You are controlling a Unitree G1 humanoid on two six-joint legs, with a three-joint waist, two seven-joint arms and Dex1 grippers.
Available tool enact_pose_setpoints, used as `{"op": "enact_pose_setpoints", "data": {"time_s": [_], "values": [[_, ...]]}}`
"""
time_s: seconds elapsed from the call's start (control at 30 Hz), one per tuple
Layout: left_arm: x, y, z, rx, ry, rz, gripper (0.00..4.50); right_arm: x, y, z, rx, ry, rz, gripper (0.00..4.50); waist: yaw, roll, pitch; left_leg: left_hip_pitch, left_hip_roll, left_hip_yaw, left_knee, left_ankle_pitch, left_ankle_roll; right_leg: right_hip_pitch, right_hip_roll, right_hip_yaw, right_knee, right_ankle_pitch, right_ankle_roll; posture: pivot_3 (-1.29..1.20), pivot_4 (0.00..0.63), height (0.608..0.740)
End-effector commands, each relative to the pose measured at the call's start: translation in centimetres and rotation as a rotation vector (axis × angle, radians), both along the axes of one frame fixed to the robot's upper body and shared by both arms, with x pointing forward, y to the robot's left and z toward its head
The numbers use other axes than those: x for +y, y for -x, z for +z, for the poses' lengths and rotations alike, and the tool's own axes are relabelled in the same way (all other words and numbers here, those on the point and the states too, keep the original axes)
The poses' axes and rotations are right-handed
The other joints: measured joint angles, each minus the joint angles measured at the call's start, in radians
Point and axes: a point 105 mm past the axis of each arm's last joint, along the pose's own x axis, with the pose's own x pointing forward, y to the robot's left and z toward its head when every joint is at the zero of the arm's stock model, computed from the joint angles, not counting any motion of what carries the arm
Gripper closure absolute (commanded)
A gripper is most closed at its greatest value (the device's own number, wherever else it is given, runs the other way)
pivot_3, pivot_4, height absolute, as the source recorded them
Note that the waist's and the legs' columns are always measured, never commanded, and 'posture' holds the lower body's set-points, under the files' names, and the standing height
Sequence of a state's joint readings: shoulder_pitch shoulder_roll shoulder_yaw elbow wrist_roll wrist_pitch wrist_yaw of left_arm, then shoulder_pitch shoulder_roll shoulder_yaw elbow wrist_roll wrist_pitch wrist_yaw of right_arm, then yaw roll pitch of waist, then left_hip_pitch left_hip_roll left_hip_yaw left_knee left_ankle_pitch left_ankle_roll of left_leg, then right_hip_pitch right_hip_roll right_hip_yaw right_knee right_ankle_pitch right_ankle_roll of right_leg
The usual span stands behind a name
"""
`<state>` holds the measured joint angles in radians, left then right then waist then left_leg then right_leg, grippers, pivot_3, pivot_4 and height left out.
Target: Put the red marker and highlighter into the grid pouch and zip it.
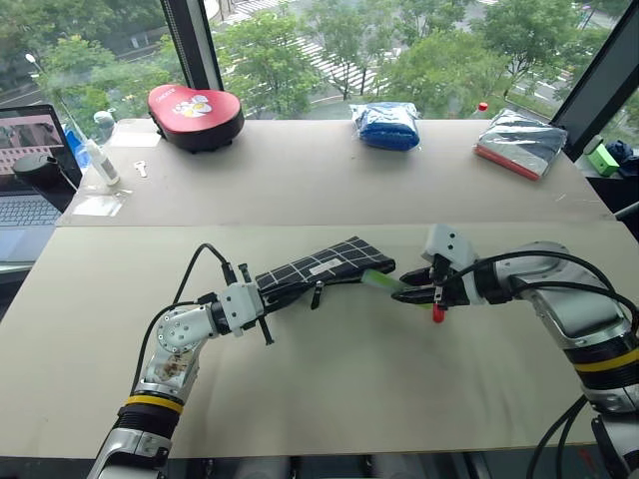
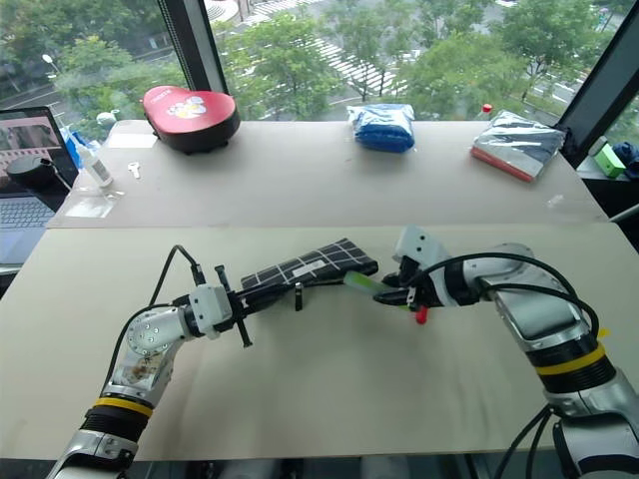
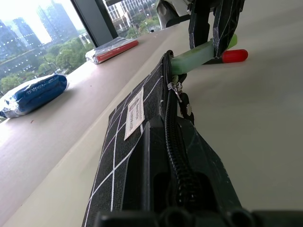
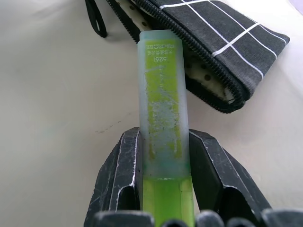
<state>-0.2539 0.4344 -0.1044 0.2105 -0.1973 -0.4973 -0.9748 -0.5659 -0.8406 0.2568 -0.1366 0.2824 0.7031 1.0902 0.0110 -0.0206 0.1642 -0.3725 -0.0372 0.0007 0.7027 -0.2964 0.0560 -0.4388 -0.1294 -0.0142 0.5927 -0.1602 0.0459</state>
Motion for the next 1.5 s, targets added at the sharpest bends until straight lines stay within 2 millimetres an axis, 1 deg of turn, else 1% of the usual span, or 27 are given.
{"op": "enact_pose_setpoints", "data": {"time_s": [0.03, 0.13, 0.23, 0.3, 0.33, 0.43, 0.5, 0.57, 0.63, 0.67, 0.73, 0.8, 0.97, 1.03, 1.17, 1.3, 1.33, 1.4, 1.43, 1.47, 1.5], "values": [[-0.2, 0.4, 0.7, -0.043, 0.0, -0.023, 4.5, 0.6, -0.6, 0.8, -0.057, 0.02, 0.011, 3.48, 0.0, 0.0, 0.0, 0.0, 0.0, 0.0, 0.0, 0.0, 0.0, 0.0, 0.0, 0.0, 0.0, 0.0, 0.0, 0.0, 0.15, 0.74], [-0.2, 0.4, 0.7, -0.039, -0.003, -0.029, 4.5, 1.8, -1.2, 0.5, -0.141, 0.08, 0.02, 3.48, 0.0, 0.0, 0.0, 0.0, 0.0, 0.0, 0.0, 0.0, 0.0, 0.0, 0.0, 0.0, 0.0, 0.0, 0.0, 0.0, 0.15, 0.74], [-0.2, 0.3, 0.7, -0.037, -0.004, -0.031, 4.5, 3.1, -1.9, 0.8, -0.248, 0.138, 0.032, 3.48, -0.003, 0.0, 0.0, 0.0, 0.0, 0.0, 0.0, 0.0, 0.0, -0.001, 0.0, 0.0, 0.001, 0.0, 0.0, 0.0, 0.15, 0.74], [-0.1, 0.3, 0.8, -0.037, -0.005, -0.033, 4.5, 3.9, -1.9, 1.0, -0.314, 0.175, 0.06, 3.48, -0.003, 0.0, 0.0, 0.0, 0.0, 0.0, 0.0, 0.0, 0.0, -0.001, 0.0, 0.0, 0.001, 0.0, 0.0, 0.0, 0.15, 0.74], [-0.1, 0.3, 0.8, -0.037, -0.006, -0.034, 4.5, 4.1, -1.8, 1.0, -0.332, 0.183, 0.071, 3.48, -0.003, 0.0, 0.0, 0.0, 0.0, 0.0, 0.0, 0.0, -0.001, -0.002, 0.0, 0.0, 0.0, 0.0, 0.0, 0.0, 0.15, 0.74], [0.0, 0.2, 0.9, -0.037, -0.009, -0.035, 4.5, 5.8, -1.4, 1.8, -0.413, 0.159, 0.116, 3.48, -0.002, 0.0, 0.0, -0.001, -0.001, 0.0, 0.0, 0.0, -0.001, -0.001, 0.0, 0.0, 0.0, 0.0, 0.0, 0.0, 0.15, 0.74], [0.0, 0.2, 1.0, -0.038, -0.009, -0.035, 4.5, 6.4, -1.2, 2.0, -0.454, 0.156, 0.133, 3.48, -0.003, 0.0, 0.0, -0.001, -0.001, 0.0, 0.0, 0.0, -0.001, -0.001, 0.0, 0.0, 0.0, 0.0, 0.0, 0.0, 0.15, 0.74], [0.0, 0.1, 1.1, -0.037, -0.004, -0.032, 4.5, 7.1, -1.0, 2.3, -0.535, 0.142, 0.166, 3.48, -0.002, 0.0, 0.0, -0.001, -0.001, 0.0, 0.0, 0.0, -0.001, -0.002, 0.0, 0.0, 0.0, 0.0, 0.0, 0.0, 0.15, 0.74], [0.1, 0.1, 1.2, -0.036, -0.002, -0.029, 4.5, 8.4, -0.3, 2.5, -0.614, 0.093, 0.219, 3.48, -0.002, 0.0, 0.0, -0.001, -0.001, 0.0, 0.0, 0.0, -0.001, -0.001, 0.0, -0.001, 0.0, 0.0, 0.0, 0.0, 0.15, 0.74], [0.1, 0.1, 1.2, -0.036, 0.0, -0.028, 4.5, 8.6, 0.1, 2.0, -0.611, 0.087, 0.23, 3.48, -0.002, 0.0, 0.0, -0.001, -0.001, 0.0, 0.0, 0.0, -0.001, -0.001, 0.0, -0.001, 0.0, 0.0, 0.0, 0.0, 0.15, 0.74], [0.2, 0.1, 1.3, -0.035, 0.004, -0.023, 4.5, 8.9, 0.6, 1.3, -0.681, 0.107, 0.288, 3.48, -0.002, 0.0, 0.0, -0.001, -0.001, 0.0, 0.0, 0.001, -0.001, -0.001, 0.0, -0.001, 0.0, 0.0, 0.0, 0.0, 0.15, 0.74], [0.2, 0.0, 1.4, -0.035, 0.007, -0.02, 4.5, 8.6, 0.4, 0.2, -0.728, 0.163, 0.315, 3.48, -0.003, 0.0, 0.0, -0.001, -0.001, 0.0, 0.0, 0.001, -0.002, -0.001, 0.0, -0.001, 0.0, 0.0, 0.0, 0.0, 0.15, 0.74], [0.2, -0.3, 1.8, -0.038, 0.018, -0.018, 4.5, 7.5, -1.4, -1.8, -0.849, 0.293, 0.33, 3.48, -0.007, 0.0, 0.0, 0.001, -0.002, 0.001, 0.0, 0.001, -0.002, -0.001, 0.001, -0.001, 0.001, 0.0, 0.0, 0.0, 0.15, 0.74], [0.1, -0.3, 1.9, -0.039, 0.019, -0.018, 4.5, 7.5, -1.7, -2.0, -0.91, 0.313, 0.354, 3.48, -0.009, 0.0, 0.0, 0.001, -0.002, 0.001, 0.0, 0.002, -0.003, -0.001, 0.001, -0.001, 0.001, 0.0, 0.0, 0.0, 0.15, 0.74], [0.2, -0.6, 2.3, -0.041, 0.039, -0.009, 4.5, 7.5, -2.4, -1.3, -0.995, 0.284, 0.336, 3.48, -0.013, 0.0, 0.0, 0.001, -0.002, 0.001, -0.001, 0.002, -0.004, -0.001, 0.002, -0.001, 0.0, 0.0, 0.0, 0.0, 0.15, 0.74], [0.2, -0.7, 2.5, -0.035, 0.058, 0.0, 4.5, 7.5, -2.5, -1.2, -0.997, 0.257, 0.334, 3.48, -0.015, 0.0, 0.0, 0.001, -0.001, 0.001, -0.001, 0.002, -0.003, -0.001, 0.002, 0.0, 0.0, 0.0, 0.0, 0.0, 0.15, 0.74], [0.1, -0.7, 2.5, -0.034, 0.061, 0.001, 4.5, 7.5, -2.6, -1.1, -0.994, 0.252, 0.331, 2.48, -0.015, 0.0, 0.0, 0.001, -0.001, 0.001, -0.001, 0.002, -0.003, 0.0, 0.002, 0.0, 0.0, 0.0, 0.0, 0.0, 0.15, 0.74], [0.1, -0.8, 2.6, -0.032, 0.066, 0.002, 4.5, 7.3, -2.6, -1.1, -0.98, 0.243, 0.327, 2.07, -0.016, 0.0, 0.0, 0.001, -0.001, 0.001, -0.001, 0.002, -0.003, 0.0, 0.002, 0.0, 0.0, 0.0, 0.0, 0.0, 0.15, 0.74], [0.1, -0.8, 2.6, -0.032, 0.067, 0.002, 4.5, 7.2, -2.6, -1.1, -0.973, 0.244, 0.323, 1.64, -0.016, 0.0, 0.0, 0.001, -0.001, 0.001, -0.001, 0.002, -0.003, 0.0, 0.002, 0.0, 0.0, 0.0, 0.0, 0.0, 0.15, 0.74], [0.1, -0.8, 2.6, -0.031, 0.068, 0.003, 4.5, 7.0, -2.7, -1.1, -0.971, 0.248, 0.319, 1.35, -0.016, 0.0, 0.0, 0.001, -0.001, 0.001, -0.001, 0.002, -0.003, 0.0, 0.002, 0.0, 0.0, 0.0, 0.0, 0.0, 0.15, 0.74], [0.1, -0.8, 2.6, -0.031, 0.069, 0.003, 4.5, 6.8, -2.8, -1.0, -0.964, 0.243, 0.311, 1.21, -0.016, 0.0, 0.0, 0.001, -0.001, 0.001, -0.001, 0.002, -0.003, 0.0, 0.002, 0.0, 0.0, 0.0, 0.0, 0.0, 0.15, 0.74]]}}
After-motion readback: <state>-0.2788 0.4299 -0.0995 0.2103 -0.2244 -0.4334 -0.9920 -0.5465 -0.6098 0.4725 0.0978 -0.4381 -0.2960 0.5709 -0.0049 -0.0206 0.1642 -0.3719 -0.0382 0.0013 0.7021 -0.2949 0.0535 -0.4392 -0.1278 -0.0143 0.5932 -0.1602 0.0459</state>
